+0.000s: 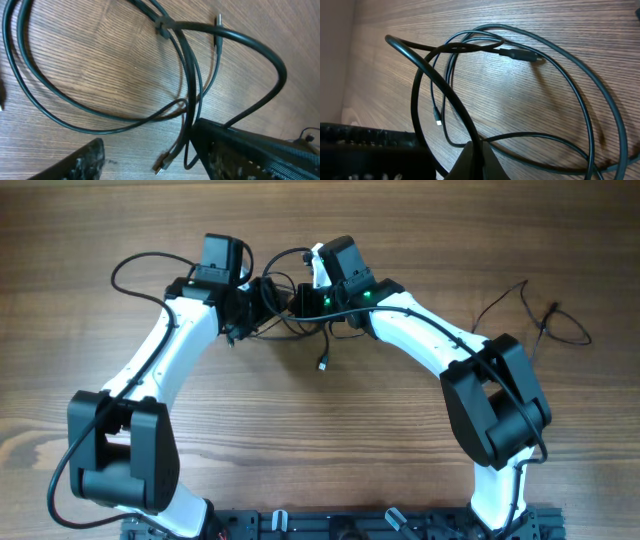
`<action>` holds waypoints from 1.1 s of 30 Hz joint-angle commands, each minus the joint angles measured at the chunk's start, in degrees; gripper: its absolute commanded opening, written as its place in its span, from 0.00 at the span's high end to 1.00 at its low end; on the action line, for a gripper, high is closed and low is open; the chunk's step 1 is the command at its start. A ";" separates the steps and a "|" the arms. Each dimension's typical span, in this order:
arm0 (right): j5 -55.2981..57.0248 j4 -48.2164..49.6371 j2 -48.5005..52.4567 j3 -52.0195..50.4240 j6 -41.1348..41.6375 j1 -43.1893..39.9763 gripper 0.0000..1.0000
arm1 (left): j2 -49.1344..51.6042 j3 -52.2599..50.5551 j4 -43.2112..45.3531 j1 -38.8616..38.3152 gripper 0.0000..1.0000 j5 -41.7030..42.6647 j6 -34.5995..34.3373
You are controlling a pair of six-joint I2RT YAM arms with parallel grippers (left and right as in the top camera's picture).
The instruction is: Untangle cables
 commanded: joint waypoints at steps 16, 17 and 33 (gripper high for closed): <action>-0.39 -0.46 -1.66 0.37 0.00 -0.13 0.96 | 0.09 -1.95 3.45 -0.35 0.64 -6.54 -1.55; -0.39 -0.42 -1.66 0.37 0.00 -0.13 0.96 | 0.09 -1.95 3.45 -0.35 0.66 -6.54 -1.55; -0.42 0.22 -1.66 0.37 0.17 -0.13 0.96 | 1.97 -1.99 3.50 -0.35 0.68 -9.49 -1.57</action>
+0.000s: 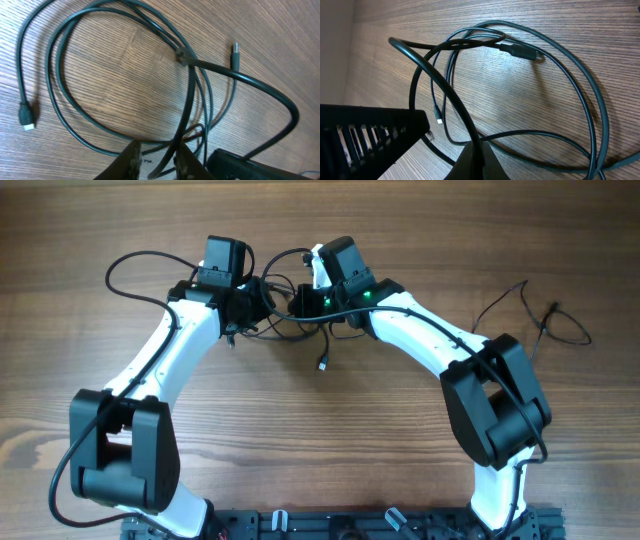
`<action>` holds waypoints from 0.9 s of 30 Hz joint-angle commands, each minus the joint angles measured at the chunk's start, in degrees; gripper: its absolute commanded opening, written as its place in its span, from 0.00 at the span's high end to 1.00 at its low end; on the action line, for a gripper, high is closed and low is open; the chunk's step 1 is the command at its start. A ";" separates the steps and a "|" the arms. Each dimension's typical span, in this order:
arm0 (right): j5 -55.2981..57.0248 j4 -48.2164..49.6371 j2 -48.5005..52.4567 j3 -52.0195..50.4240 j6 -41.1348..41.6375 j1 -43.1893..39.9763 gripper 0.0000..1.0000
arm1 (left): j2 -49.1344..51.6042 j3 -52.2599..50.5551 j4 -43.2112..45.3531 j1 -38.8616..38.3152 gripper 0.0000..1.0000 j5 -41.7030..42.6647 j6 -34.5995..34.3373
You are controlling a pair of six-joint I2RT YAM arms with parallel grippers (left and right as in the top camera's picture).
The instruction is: Untangle cables
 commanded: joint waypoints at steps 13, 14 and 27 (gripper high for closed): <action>3.82 -1.95 -1.66 0.37 -0.07 -0.59 0.96 | -0.90 -0.63 -3.17 3.19 0.96 -3.78 6.10; 4.92 -3.28 -1.68 0.39 0.04 -1.42 0.96 | -2.12 -0.63 -4.94 4.70 0.96 -7.34 6.05; 14.21 -1.97 -33.51 0.61 -10.60 -4.33 0.96 | -1.97 -0.66 -8.48 12.17 0.96 -15.34 -1.68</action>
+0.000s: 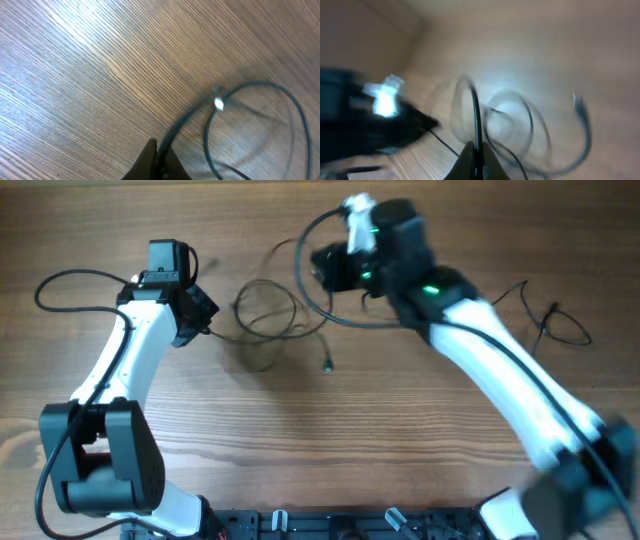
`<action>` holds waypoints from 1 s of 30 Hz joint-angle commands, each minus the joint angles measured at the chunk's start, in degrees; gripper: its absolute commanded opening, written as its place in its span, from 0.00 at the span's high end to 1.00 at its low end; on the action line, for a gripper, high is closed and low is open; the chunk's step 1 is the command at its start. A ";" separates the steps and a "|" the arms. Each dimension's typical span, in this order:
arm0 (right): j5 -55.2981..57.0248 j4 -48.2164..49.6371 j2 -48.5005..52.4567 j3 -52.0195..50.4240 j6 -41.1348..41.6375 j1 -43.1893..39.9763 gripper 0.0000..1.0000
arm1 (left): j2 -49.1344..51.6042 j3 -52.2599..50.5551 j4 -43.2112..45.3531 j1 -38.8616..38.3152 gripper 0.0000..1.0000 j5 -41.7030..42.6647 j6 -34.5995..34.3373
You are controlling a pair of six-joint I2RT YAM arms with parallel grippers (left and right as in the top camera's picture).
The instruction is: Untangle cables
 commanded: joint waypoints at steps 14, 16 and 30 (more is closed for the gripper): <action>25.66 0.57 -21.73 0.70 -16.41 -0.28 0.96 | -0.39 -0.35 -0.17 0.22 0.96 -1.86 -1.38; 25.62 -2.10 -19.74 0.70 -15.23 -0.26 0.96 | -0.39 -0.35 -0.17 0.22 0.96 -1.86 -1.38; 6.49 -14.86 0.31 0.61 -8.66 -0.26 0.96 | -0.39 -0.35 0.09 -0.37 0.96 -1.84 -1.38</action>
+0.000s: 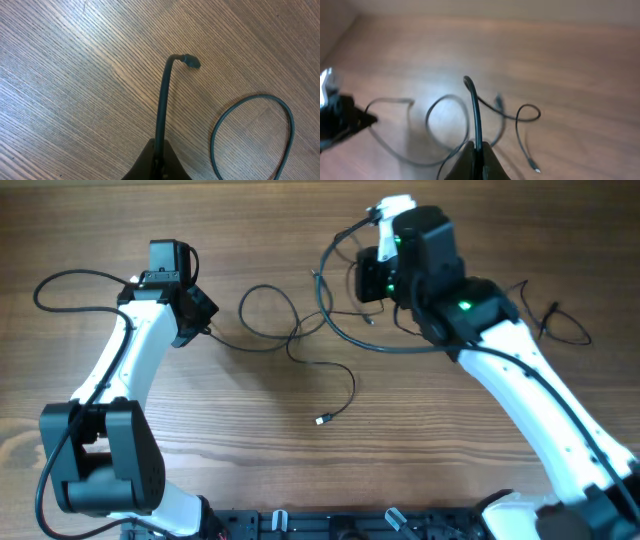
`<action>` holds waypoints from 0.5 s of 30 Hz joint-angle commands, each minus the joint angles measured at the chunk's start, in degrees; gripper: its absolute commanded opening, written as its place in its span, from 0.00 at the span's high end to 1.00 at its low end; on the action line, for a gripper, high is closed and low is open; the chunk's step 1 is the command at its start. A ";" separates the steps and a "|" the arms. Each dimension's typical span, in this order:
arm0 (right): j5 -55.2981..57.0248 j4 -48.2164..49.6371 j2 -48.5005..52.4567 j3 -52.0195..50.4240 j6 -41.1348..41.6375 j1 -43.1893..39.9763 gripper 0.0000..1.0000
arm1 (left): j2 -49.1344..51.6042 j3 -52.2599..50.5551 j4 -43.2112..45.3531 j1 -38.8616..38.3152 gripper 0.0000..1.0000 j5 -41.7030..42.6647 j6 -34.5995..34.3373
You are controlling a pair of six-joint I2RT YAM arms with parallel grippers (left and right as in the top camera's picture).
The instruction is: Untangle cables
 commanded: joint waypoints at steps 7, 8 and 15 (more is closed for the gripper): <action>-14.95 -0.61 15.34 0.26 1.99 -0.22 0.93 | -0.39 -0.35 0.22 -0.39 0.96 -0.74 -0.79; -14.95 -0.48 16.39 0.26 2.01 -0.22 0.94 | -0.39 -0.35 0.22 -0.39 0.96 -0.74 -0.79; -16.17 -0.11 20.90 0.13 2.43 -0.22 0.84 | -0.39 -0.35 0.37 -0.39 0.96 -0.74 -0.79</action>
